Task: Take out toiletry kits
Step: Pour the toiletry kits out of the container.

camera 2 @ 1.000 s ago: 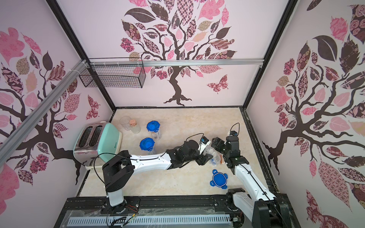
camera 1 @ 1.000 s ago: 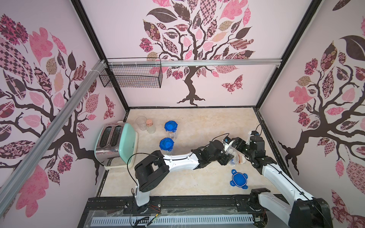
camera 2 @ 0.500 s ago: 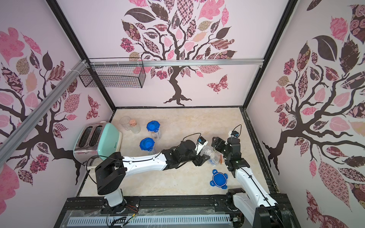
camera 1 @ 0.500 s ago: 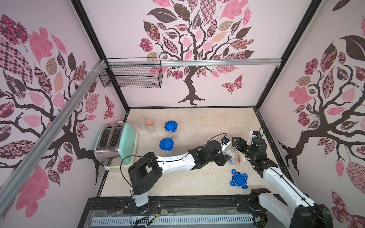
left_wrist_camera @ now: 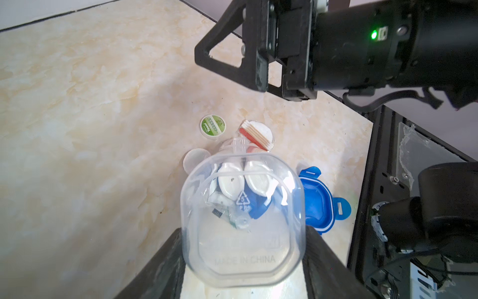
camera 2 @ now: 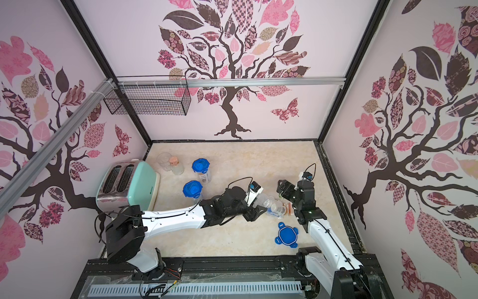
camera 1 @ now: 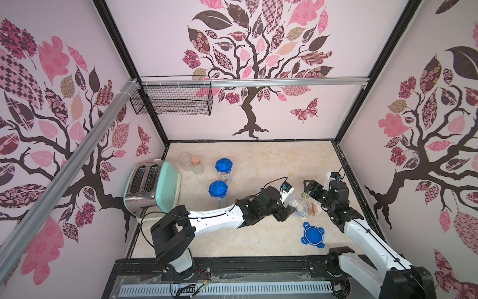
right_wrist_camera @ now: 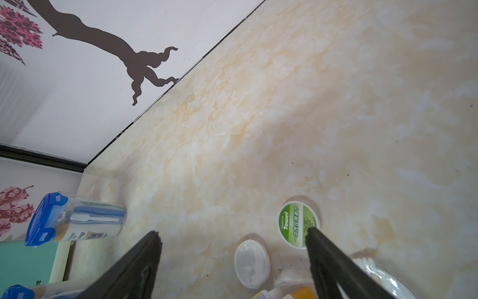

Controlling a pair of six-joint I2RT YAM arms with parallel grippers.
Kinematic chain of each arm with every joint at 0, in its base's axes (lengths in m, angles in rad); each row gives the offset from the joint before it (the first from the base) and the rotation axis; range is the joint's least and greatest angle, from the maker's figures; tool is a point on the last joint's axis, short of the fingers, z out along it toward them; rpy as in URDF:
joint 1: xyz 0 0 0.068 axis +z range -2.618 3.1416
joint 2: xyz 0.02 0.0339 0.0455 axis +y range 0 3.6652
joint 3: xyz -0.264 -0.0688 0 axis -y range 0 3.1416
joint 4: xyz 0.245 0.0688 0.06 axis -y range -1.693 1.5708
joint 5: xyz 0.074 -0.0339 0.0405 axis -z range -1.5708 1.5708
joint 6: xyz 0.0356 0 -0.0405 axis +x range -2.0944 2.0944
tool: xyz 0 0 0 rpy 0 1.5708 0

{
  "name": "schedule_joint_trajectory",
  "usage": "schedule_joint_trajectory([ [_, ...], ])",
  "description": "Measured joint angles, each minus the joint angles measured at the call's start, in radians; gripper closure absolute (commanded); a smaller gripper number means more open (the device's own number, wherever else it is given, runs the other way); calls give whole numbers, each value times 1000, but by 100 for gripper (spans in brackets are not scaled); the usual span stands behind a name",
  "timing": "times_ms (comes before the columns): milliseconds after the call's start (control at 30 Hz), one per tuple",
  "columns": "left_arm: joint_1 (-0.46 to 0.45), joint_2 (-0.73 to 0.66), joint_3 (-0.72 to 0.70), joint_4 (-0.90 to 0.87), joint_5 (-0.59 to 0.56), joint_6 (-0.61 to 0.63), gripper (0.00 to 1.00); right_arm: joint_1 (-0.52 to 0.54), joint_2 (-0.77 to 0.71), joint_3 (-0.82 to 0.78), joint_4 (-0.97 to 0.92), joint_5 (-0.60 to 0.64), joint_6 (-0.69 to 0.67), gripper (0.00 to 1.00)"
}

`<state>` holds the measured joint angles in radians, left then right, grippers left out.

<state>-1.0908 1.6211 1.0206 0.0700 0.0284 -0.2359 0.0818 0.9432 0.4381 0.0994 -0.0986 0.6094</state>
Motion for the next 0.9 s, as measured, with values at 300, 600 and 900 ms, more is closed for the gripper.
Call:
schedule_joint_trajectory([
  [300,0,48,-62,185,2,-75,100,0,-1,-2,2,-2,0,10],
  [600,-5,234,45,295,10,-101,100,0,-2,-9,3,0,0,9],
  [900,8,165,17,227,27,-77,100,0,-2,-9,3,1,0,9],
])
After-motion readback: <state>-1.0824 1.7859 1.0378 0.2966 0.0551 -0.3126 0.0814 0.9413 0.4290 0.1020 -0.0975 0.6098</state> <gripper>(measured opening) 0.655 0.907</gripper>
